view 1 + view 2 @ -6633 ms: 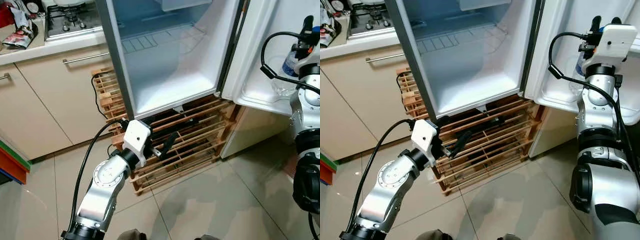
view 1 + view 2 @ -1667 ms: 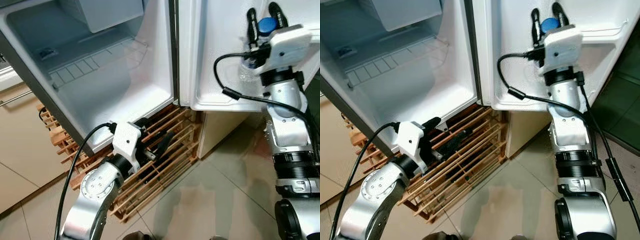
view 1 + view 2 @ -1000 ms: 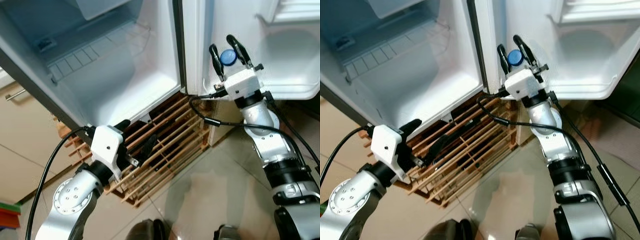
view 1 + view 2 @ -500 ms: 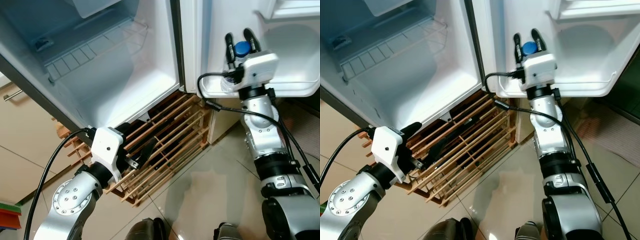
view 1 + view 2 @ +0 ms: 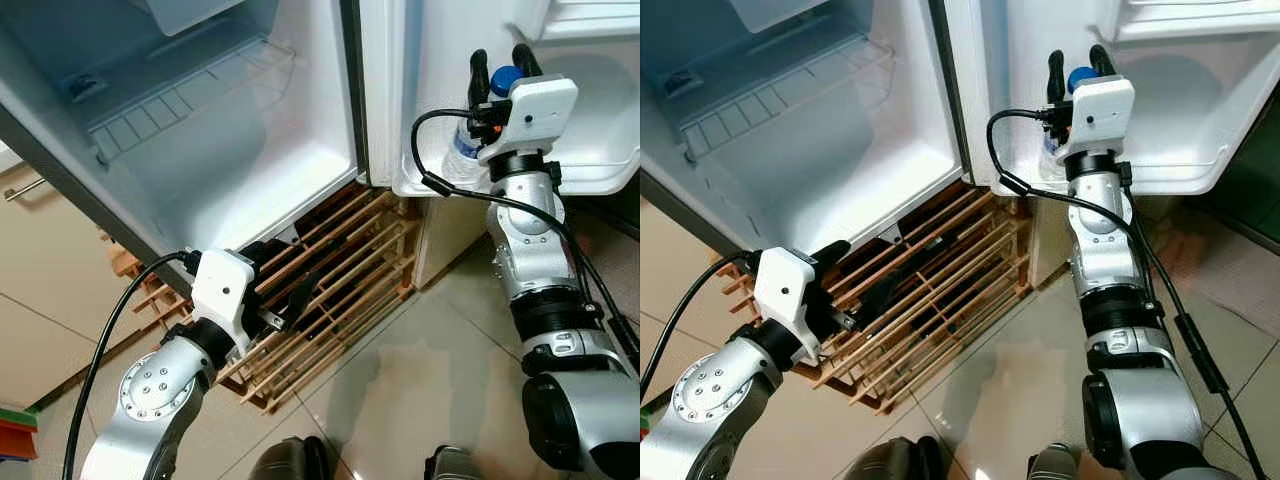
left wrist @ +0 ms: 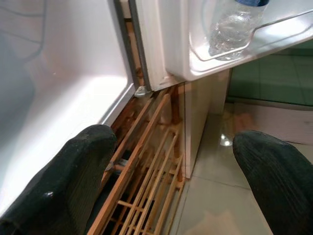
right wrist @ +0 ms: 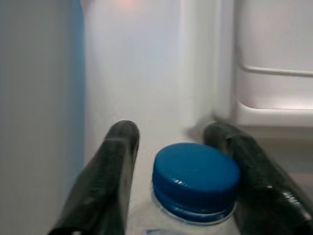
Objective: Restocking fridge
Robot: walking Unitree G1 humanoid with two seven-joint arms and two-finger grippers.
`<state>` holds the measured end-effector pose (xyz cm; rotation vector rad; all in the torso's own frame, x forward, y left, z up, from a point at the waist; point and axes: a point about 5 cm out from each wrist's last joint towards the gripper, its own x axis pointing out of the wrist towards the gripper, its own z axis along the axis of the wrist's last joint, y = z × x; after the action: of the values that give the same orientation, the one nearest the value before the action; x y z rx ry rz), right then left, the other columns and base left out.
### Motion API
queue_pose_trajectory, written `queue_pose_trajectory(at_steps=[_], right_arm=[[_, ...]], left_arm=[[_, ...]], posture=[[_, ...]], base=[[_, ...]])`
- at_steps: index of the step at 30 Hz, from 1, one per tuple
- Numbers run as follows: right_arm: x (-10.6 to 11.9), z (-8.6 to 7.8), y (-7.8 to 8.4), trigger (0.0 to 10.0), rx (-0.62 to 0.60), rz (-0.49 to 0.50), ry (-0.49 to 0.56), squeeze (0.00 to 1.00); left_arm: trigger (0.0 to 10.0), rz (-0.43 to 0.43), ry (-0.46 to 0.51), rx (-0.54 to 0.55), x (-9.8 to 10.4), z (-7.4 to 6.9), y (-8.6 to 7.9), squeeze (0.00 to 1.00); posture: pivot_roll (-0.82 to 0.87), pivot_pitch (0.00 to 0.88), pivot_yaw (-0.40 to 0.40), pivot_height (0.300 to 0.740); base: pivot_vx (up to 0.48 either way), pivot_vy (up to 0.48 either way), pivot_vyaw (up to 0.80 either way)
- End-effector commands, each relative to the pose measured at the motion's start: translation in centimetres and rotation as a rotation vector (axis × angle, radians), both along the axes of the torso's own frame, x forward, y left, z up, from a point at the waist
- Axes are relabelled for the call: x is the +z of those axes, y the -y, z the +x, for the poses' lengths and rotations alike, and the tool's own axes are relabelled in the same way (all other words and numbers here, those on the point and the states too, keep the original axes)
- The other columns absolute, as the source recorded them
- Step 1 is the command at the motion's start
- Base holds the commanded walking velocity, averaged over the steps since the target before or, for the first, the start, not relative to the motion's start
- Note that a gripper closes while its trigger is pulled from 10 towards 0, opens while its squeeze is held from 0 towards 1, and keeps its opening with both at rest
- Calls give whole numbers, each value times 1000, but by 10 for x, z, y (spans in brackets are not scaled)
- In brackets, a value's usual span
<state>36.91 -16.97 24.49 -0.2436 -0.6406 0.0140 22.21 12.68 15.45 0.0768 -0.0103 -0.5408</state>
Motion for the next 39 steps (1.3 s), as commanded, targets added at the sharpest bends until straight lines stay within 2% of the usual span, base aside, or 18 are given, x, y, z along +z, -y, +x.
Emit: queue_pose_trajectory(at_steps=[1, 8, 18, 22, 26, 30, 33, 34, 35, 36, 37, 38, 39], right_arm=[[-10, 2, -13, 10000, 31, -18, -57, 1000], [-4, -1, -19, 10000, 38, -23, -21, 1000], [15, -6, -15, 10000, -22, -134, 92, 1000], [17, -6, -13, 10000, -35, -132, 98, 1000], [19, -8, -18, 10000, -23, -161, 110, 1000], [23, -16, -18, 10000, -26, -152, 138, 1000], [21, -30, -20, 10000, -32, -113, 139, 1000], [21, -30, -20, 10000, -32, -113, 139, 1000], [11, -49, -22, 10000, -63, -72, 115, 533], [6, -60, -24, 10000, -69, -54, 100, 0], [6, -60, -24, 10000, -69, -54, 100, 0], [0, -69, -26, 10000, -85, -51, 75, 0], [-13, -80, -25, 10000, -115, -34, 12, 0]], left_arm=[[10000, 19, 2, 18, -2, 2, -3, 0], [10000, 17, 14, 28, 0, 5, -4, 0], [10000, 13, 22, 36, -1, 6, -1, 0], [10000, 12, 22, 39, -2, 6, 0, 0], [10000, 11, 12, 44, -5, 8, 0, 0], [10000, 1, -15, 57, -9, 14, 2, 0], [10000, 3, -56, 82, -15, 20, 1, 0], [10000, 3, -56, 82, -15, 20, 1, 0], [10000, 7, -69, 72, -19, 25, 2, 0], [10000, 8, -60, 65, -19, 26, 3, 0], [10000, 8, -60, 65, -19, 26, 3, 0], [10000, 8, -59, 55, -20, 28, 4, 0], [10000, 0, -58, 54, -22, 36, 7, 0]], posture=[[130, 165, 179, 740], [129, 159, 179, 740], [122, 161, 167, 740], [122, 160, 164, 740], [115, 157, 158, 740], [109, 143, 142, 740], [93, 111, 113, 740], [93, 111, 113, 740], [63, 77, 88, 740], [63, 77, 88, 740], [63, 77, 88, 740], [51, 67, 81, 740], [10, 30, 61, 740]], base=[[0, 0, 0], [0, 0, 0], [0, 0, 0], [0, 0, 0], [0, 0, 0], [0, 0, 0], [0, 0, 0], [0, 0, 0], [0, 0, 0], [0, 0, 0], [0, 0, 0], [0, 0, 0], [0, 0, 0]])
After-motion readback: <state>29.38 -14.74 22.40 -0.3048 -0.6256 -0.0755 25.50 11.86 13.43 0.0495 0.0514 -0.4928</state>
